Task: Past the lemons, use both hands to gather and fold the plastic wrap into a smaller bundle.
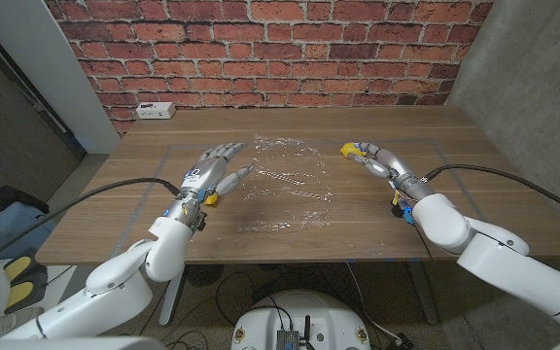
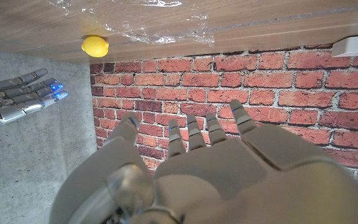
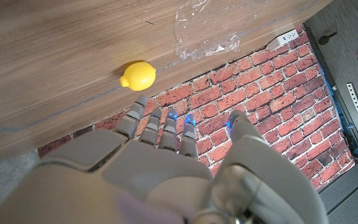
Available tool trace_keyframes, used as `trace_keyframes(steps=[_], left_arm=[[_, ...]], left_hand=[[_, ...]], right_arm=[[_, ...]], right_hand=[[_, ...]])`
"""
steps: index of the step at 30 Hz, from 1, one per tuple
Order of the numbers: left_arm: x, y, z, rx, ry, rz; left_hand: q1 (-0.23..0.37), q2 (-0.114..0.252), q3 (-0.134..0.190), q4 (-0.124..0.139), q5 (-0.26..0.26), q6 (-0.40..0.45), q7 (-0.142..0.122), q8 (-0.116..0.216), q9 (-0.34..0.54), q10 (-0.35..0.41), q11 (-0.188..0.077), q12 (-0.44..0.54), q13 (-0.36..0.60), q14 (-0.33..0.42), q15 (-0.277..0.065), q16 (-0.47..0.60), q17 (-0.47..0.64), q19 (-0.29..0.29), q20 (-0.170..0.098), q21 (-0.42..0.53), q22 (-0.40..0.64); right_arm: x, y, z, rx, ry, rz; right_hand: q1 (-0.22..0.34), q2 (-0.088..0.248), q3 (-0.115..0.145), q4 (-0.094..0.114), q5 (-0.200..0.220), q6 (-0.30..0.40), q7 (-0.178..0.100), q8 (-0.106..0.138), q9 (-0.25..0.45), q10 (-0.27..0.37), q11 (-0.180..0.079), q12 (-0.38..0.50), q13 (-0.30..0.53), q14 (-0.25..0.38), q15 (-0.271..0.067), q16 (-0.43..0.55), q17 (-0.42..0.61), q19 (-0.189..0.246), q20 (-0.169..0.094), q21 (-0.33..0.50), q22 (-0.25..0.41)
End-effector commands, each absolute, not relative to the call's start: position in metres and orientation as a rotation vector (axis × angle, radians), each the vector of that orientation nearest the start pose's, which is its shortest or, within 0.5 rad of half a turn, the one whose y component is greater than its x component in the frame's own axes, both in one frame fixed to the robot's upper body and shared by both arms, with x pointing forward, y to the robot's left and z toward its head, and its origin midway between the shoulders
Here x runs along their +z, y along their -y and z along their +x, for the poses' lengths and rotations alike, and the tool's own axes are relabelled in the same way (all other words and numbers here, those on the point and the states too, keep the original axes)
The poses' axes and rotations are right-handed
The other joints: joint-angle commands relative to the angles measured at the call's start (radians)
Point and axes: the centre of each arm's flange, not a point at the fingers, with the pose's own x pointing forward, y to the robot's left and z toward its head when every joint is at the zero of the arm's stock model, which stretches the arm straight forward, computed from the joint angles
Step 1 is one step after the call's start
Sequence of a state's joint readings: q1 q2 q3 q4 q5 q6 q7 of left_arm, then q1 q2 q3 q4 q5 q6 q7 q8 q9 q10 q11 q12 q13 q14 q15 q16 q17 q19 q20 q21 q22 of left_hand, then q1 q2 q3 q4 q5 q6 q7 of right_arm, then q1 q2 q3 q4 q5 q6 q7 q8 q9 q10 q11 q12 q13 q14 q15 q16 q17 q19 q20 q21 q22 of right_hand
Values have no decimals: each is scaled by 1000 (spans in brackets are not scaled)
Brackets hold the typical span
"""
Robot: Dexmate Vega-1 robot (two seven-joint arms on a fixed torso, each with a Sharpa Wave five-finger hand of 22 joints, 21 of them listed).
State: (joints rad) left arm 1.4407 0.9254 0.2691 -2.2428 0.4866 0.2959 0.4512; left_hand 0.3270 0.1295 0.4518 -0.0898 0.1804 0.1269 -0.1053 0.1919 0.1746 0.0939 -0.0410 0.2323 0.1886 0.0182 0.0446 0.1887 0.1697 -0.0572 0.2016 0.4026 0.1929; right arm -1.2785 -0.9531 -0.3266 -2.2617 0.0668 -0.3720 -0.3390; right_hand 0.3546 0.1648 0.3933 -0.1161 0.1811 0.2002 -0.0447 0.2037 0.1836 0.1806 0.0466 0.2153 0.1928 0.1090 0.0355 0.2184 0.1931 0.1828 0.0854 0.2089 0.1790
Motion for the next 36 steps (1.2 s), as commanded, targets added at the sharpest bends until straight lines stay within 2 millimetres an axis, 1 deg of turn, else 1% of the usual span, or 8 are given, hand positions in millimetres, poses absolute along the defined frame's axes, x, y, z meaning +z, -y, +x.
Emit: trace_keyframes(steps=[1,8,21,36], left_arm=[[-64,-247,444,225,753,1172],[-68,-249,442,225,744,1173],[-79,-251,437,224,716,1185],[-92,-251,436,207,690,1194]], left_hand=[[15,1,5,-8,-4,12,0,-1,3,5,1,-3,2,6,6,-1,3,7,1,-3,5],[18,2,8,-13,-4,12,0,-2,3,7,-2,-4,3,6,6,-2,3,7,2,-5,5],[24,1,12,-20,-3,14,0,-3,3,9,-1,-6,3,6,4,-3,3,7,2,-7,5],[29,0,15,-28,-3,15,0,-4,3,9,-1,-8,3,4,5,-4,3,4,2,-11,5]], right_arm=[[-55,226,475,32,503,-823],[-58,223,472,36,495,-831],[-71,220,465,33,467,-831],[-85,214,457,41,434,-841]], right_hand=[[13,4,9,-3,4,10,-1,5,4,11,-1,5,6,13,-3,7,5,10,3,8,3],[17,5,11,-4,4,16,-1,5,4,15,0,5,6,14,-4,7,5,12,1,8,3],[26,6,16,-7,5,25,-1,6,4,22,1,5,6,19,-1,8,5,16,2,9,3],[35,7,20,-9,5,35,-2,6,5,27,-1,4,6,21,-6,8,5,18,0,8,3]])
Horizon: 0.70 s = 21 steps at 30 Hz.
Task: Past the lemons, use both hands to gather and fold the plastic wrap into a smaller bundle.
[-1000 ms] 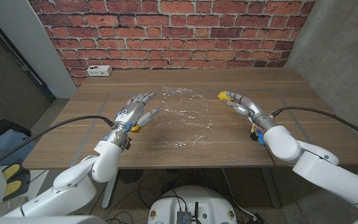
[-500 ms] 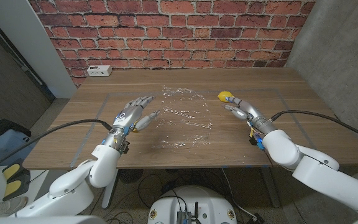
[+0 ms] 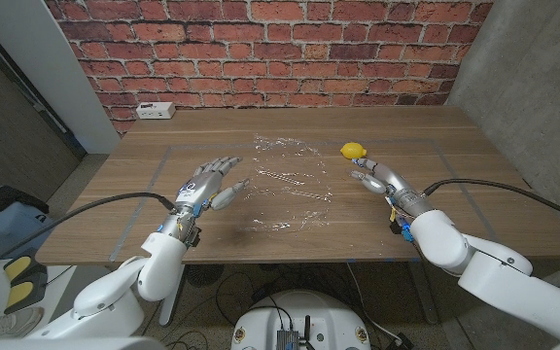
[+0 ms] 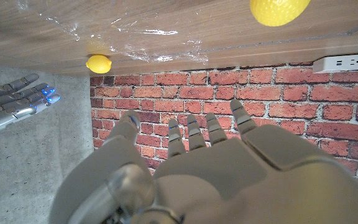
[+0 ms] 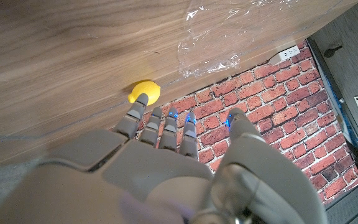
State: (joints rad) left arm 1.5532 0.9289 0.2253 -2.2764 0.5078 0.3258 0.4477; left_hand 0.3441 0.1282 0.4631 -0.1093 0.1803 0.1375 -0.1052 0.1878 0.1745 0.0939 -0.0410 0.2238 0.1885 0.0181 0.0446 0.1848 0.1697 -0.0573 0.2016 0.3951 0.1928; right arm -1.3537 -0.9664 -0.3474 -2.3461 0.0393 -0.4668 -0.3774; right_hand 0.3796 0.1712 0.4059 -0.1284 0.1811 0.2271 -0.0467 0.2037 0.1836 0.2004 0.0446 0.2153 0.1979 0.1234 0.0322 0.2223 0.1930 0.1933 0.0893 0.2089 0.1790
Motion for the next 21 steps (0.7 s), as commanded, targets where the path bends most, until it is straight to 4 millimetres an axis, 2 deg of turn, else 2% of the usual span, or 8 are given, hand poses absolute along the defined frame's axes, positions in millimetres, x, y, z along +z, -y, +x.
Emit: trace_keyframes(steps=[1,12,21], left_arm=[[-93,-251,436,205,690,1192],[-100,-253,435,200,676,1176],[-105,-253,434,205,662,1179]], left_hand=[[12,2,4,-10,-3,5,1,0,3,8,-1,0,3,4,4,0,3,4,2,-3,5],[16,1,7,-16,-3,5,2,-1,4,9,-1,-2,4,4,4,-1,3,4,2,-6,5],[20,1,9,-20,-2,6,1,-1,4,10,-2,-2,4,4,3,-1,3,5,1,-7,5]], right_arm=[[-86,214,457,42,433,-842],[-94,212,450,18,426,-855],[-101,208,452,26,414,-878]], right_hand=[[11,1,8,3,5,8,0,6,5,8,1,4,1,6,-3,4,5,7,-3,8,3],[18,6,13,3,6,11,-2,5,5,12,-2,4,1,9,-7,5,6,9,-7,8,3],[26,12,19,5,8,18,-2,5,5,17,-7,3,2,16,-17,7,8,16,-12,9,3]])
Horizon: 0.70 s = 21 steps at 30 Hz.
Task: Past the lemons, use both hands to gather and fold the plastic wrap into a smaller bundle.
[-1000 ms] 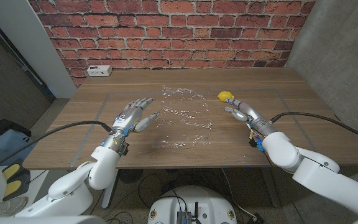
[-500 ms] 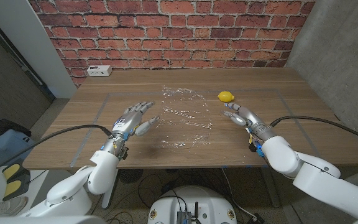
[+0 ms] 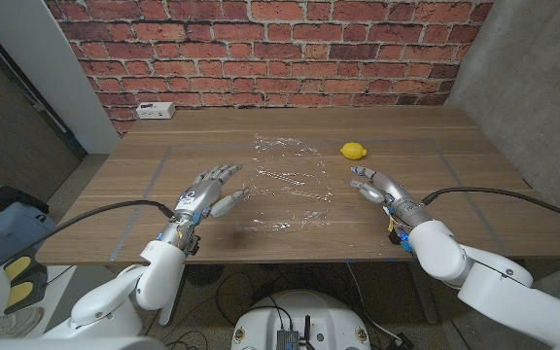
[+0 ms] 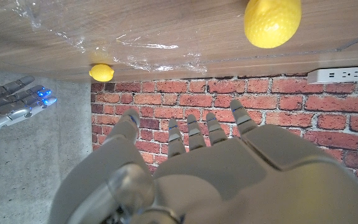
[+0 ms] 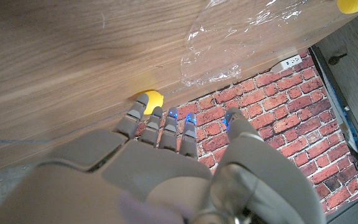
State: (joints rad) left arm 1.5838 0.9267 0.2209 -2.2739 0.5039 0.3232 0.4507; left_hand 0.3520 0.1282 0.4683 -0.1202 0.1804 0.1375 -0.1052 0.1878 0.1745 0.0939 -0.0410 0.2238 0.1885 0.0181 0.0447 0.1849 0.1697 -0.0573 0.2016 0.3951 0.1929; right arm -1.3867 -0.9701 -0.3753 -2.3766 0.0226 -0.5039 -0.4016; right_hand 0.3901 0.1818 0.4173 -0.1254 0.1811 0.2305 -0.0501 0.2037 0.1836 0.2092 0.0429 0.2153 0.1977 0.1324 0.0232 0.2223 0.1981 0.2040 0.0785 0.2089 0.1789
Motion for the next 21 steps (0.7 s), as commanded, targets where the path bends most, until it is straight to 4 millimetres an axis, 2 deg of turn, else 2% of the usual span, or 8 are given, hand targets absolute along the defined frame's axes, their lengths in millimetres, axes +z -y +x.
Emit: trace_keyframes(steps=[1,21], left_arm=[[-105,-253,434,206,660,1178],[-116,-251,440,192,633,1191]], left_hand=[[12,1,4,-9,-2,6,1,-1,4,11,-2,-2,4,4,3,-1,3,5,1,-7,5],[27,3,12,-22,0,28,2,5,4,23,-2,-1,4,7,2,0,3,11,-1,-9,5]], right_arm=[[-101,207,453,29,414,-881],[-110,194,454,23,396,-944]], right_hand=[[17,1,9,2,8,16,2,5,5,10,-6,4,2,8,-9,8,3,6,-1,10,3],[68,5,39,-11,14,58,4,11,6,38,-13,6,2,31,-32,13,2,32,-6,16,3]])
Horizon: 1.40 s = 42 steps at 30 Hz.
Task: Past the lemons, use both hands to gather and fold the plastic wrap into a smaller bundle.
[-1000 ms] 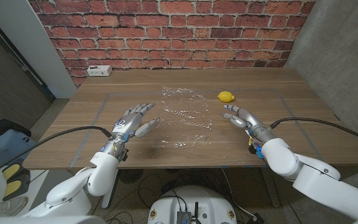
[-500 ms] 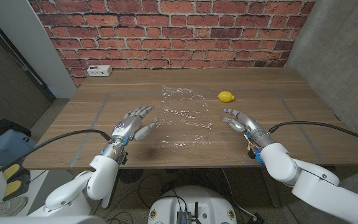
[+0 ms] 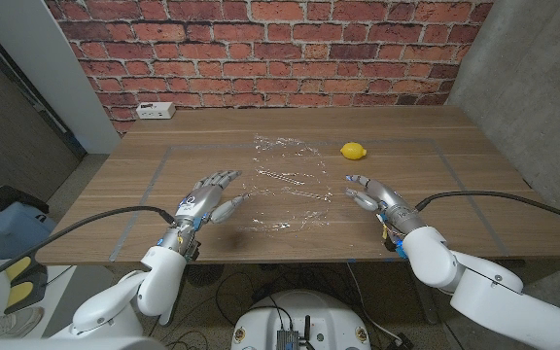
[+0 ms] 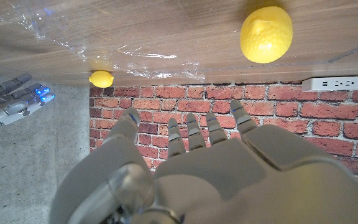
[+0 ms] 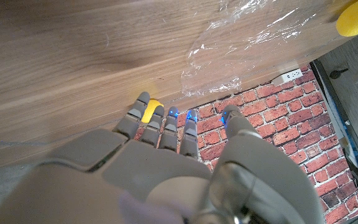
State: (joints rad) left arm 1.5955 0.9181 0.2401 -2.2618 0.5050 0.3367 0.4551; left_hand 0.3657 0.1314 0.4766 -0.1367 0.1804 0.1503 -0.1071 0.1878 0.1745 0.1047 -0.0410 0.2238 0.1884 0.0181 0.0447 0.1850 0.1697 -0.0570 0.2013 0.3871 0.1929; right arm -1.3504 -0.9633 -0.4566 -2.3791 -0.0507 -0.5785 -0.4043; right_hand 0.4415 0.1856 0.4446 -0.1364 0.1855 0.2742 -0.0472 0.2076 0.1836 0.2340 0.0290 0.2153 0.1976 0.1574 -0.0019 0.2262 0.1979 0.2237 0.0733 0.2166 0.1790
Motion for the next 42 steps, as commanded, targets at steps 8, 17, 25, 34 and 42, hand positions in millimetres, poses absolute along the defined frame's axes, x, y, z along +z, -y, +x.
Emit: trace_keyframes(steps=[8,17,25,34,42], left_arm=[[-118,-252,441,198,623,1215],[-119,-252,440,190,607,1250],[-119,-251,439,192,595,1283],[-121,-248,439,192,570,1330],[-121,-245,439,196,550,1375]], left_hand=[[26,-2,9,-15,1,43,7,12,4,34,-4,5,4,12,-1,1,2,17,-2,-2,5],[39,-5,14,-23,2,71,13,17,4,54,-11,9,4,18,-4,2,2,27,-2,-2,4],[51,-13,16,-29,3,98,13,21,4,71,-15,12,3,25,-10,3,2,36,-2,-2,3],[62,-21,17,-34,4,121,11,24,4,79,-19,11,3,27,-12,2,2,43,-2,-3,2],[76,-30,19,-39,3,141,7,26,5,81,-25,9,3,30,-13,2,2,51,-1,-4,1]], right_arm=[[-114,189,454,14,397,-976],[-118,181,454,6,399,-1015],[-122,175,452,15,405,-1031],[-128,168,452,14,403,-1059],[-132,163,451,11,401,-1089]], right_hand=[[48,2,28,-7,11,35,-5,9,6,32,-8,8,2,23,-19,13,2,30,-6,12,3],[78,-1,41,-17,13,54,-6,11,6,44,-16,9,2,35,-28,16,1,46,-6,16,3],[109,-7,50,-25,12,79,-2,14,6,61,-16,10,2,51,-35,19,0,61,-4,19,4],[150,-15,59,-37,8,102,-3,16,7,77,-22,10,2,66,-42,20,-1,80,-5,23,4],[202,-29,69,-50,4,122,-12,17,7,89,-29,8,1,79,-50,19,-4,95,-5,24,3]])
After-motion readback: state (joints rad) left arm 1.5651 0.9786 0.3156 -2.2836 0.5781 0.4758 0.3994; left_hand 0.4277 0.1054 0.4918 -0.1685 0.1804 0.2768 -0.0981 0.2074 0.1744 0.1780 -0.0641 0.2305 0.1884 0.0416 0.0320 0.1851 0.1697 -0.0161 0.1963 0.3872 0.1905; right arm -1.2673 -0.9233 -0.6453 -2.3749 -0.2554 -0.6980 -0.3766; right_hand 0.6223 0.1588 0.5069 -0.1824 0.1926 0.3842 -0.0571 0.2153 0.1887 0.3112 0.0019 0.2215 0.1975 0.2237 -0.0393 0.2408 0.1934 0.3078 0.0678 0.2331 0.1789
